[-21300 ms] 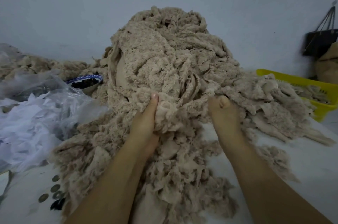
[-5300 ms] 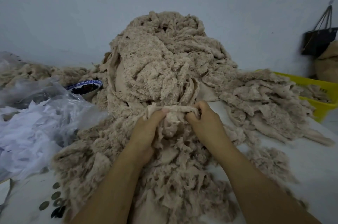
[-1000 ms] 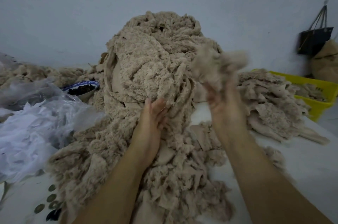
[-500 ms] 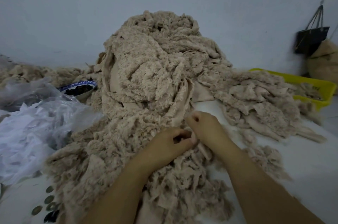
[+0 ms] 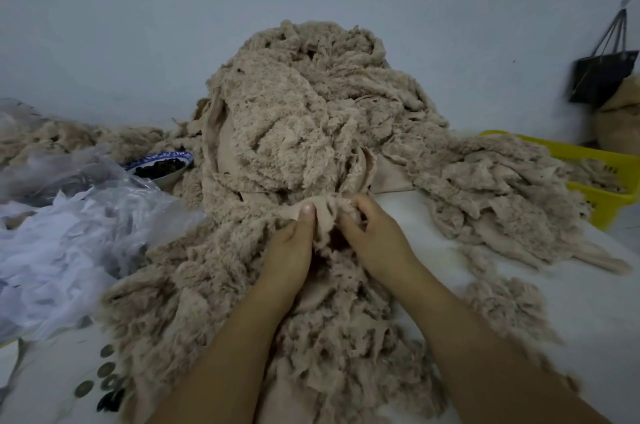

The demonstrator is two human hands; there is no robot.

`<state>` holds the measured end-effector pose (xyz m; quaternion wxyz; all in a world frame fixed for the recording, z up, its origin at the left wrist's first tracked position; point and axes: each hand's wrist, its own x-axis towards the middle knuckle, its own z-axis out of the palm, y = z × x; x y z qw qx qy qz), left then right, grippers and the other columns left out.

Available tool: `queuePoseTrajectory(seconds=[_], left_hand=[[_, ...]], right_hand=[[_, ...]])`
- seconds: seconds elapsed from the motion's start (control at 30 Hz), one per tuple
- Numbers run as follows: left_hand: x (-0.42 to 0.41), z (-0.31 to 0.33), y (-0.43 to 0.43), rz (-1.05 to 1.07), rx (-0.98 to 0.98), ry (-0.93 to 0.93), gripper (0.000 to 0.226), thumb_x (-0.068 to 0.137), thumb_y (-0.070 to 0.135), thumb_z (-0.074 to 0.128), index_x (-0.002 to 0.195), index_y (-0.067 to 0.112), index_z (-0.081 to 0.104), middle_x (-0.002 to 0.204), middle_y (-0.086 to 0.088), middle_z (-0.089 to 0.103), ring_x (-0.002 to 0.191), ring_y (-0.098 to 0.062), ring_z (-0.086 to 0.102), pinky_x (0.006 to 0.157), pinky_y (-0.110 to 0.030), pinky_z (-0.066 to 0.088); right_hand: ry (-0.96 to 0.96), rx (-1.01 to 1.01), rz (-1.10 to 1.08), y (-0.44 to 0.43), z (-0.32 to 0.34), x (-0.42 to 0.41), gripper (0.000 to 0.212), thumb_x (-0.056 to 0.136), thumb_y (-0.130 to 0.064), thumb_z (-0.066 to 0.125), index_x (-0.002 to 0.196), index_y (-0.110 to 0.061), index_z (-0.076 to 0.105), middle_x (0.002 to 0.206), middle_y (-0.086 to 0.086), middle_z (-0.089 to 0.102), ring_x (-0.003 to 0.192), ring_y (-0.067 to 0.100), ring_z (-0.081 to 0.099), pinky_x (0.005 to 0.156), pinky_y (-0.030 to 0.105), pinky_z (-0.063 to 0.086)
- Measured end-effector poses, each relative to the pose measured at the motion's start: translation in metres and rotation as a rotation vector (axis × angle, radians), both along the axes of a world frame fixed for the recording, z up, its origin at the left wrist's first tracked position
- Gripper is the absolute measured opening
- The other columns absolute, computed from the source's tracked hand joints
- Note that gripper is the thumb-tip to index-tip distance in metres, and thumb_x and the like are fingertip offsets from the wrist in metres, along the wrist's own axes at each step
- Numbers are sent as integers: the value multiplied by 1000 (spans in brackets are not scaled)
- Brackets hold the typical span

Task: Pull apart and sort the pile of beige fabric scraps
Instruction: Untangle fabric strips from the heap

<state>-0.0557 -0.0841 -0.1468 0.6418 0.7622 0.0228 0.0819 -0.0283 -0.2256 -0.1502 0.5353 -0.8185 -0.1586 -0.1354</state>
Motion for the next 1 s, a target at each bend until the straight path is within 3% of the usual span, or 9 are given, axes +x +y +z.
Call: queuePoseTrajectory(seconds=[0.13,0.27,0.4,0.47,0.6,0.7,0.8,0.9,1.0], left_hand=[[3,1,1,98,-91,-54,41,98,65,38,82,51,74,102,10,74,98,-8,67,89,-30,49],[9,6,6,-17,-652,-19,29,102,30,52,98,14,75,98,-6,76,96,-21,71,87,-37,56],[9,12,10,-55,-928,56,9,97,15,58,100,13,66,75,0,70,55,-9,60,49,-20,50],[10,11,12,-26,-903,69,9,99,19,57,98,14,65,68,3,60,47,-6,48,43,-17,42],[9,14,17,0,-892,71,19,98,27,59,88,13,68,64,3,57,48,-5,48,43,-17,41],[7,16,18,-27,-1031,83,28,94,21,61,70,14,75,64,1,65,53,-8,60,49,-21,51],[5,18,18,-64,-1098,46,17,92,22,60,82,11,69,63,-1,67,55,-9,65,54,-23,57],[5,19,20,-116,-1104,-33,27,84,28,64,102,7,68,80,-4,74,67,-11,71,60,-23,59],[3,19,15,-225,-996,-71,37,88,30,63,112,2,67,101,-14,75,87,-21,75,71,-29,61]], right_hand=[[150,383,17,-10,4,3,23,98,-44,56,94,-22,58,87,-3,67,82,7,66,71,13,52],[246,538,49,-9,3,4,18,99,-46,53,103,-33,64,86,-23,71,82,-6,67,69,17,52],[247,604,21,-11,4,6,32,100,-48,52,83,-21,57,80,18,58,70,30,56,71,42,48],[215,588,-20,-13,5,4,39,98,-54,52,71,-25,50,76,11,43,70,24,41,70,40,41],[172,451,-106,-15,11,-1,54,97,-60,46,56,-24,52,53,-7,48,49,7,47,54,19,44],[-28,289,-56,-11,13,-10,60,101,-53,43,55,-15,36,50,-6,38,49,6,38,58,20,39],[-183,104,69,-6,10,-15,69,95,-61,37,50,-8,42,56,4,46,62,13,49,69,29,44],[23,1,234,1,4,-17,81,87,-83,30,50,-18,61,61,-3,63,61,7,61,74,21,44],[284,-5,312,5,-3,-14,79,76,-96,24,78,-37,77,84,-17,75,77,-6,66,79,24,44]])
